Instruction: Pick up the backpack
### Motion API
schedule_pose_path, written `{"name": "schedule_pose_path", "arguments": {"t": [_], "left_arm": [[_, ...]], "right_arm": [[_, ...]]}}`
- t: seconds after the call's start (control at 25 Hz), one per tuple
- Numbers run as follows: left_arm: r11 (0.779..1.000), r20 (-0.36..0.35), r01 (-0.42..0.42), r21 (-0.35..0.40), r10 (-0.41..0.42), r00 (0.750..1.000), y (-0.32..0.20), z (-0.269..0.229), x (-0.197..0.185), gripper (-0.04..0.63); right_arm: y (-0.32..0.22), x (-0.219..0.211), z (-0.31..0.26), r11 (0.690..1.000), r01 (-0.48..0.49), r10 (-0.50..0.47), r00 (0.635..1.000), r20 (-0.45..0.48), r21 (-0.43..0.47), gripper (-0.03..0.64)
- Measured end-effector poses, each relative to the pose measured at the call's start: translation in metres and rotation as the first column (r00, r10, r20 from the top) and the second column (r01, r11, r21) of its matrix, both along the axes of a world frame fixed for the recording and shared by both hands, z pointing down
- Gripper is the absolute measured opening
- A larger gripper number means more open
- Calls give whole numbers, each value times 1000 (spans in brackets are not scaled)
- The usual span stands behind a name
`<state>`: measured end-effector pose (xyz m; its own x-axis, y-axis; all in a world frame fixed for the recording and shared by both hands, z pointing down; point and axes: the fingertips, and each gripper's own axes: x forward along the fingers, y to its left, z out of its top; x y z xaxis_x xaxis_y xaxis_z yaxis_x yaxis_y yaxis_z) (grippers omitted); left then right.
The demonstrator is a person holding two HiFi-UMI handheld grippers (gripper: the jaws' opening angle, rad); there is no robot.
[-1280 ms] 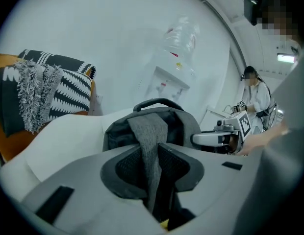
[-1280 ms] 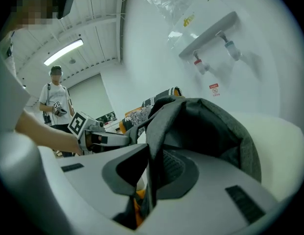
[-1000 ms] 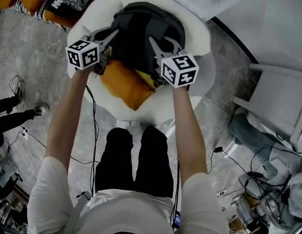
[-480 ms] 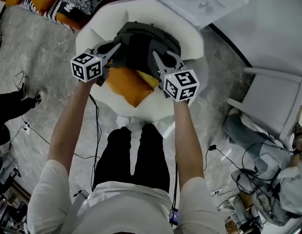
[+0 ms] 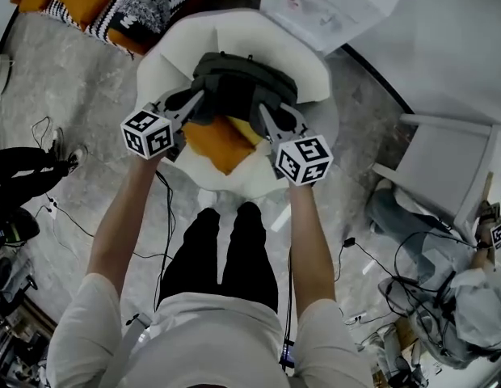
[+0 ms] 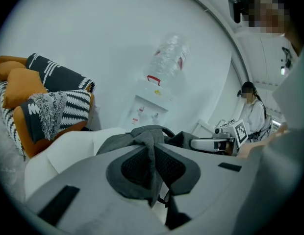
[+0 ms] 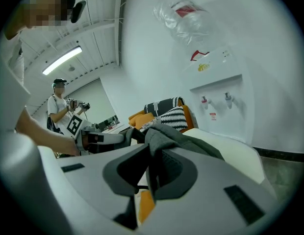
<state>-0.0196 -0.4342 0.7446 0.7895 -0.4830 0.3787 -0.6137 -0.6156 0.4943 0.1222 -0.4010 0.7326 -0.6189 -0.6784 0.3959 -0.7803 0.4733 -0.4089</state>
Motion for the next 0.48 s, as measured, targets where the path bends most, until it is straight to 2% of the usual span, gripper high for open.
{"name": "schedule_pose_path", "arguments": {"t": [0.24,0.48], "left_arm": [[998,-19,51,32,-51,999,17,-69,-7,34],[995,-43,71,71,-68,997,39,-128,-14,34]], "right_arm": [[13,-6,-68,999,29,-29,1000,-4,44,37],[26,-10,-127,994,61,-61,998,2,94,37]]}}
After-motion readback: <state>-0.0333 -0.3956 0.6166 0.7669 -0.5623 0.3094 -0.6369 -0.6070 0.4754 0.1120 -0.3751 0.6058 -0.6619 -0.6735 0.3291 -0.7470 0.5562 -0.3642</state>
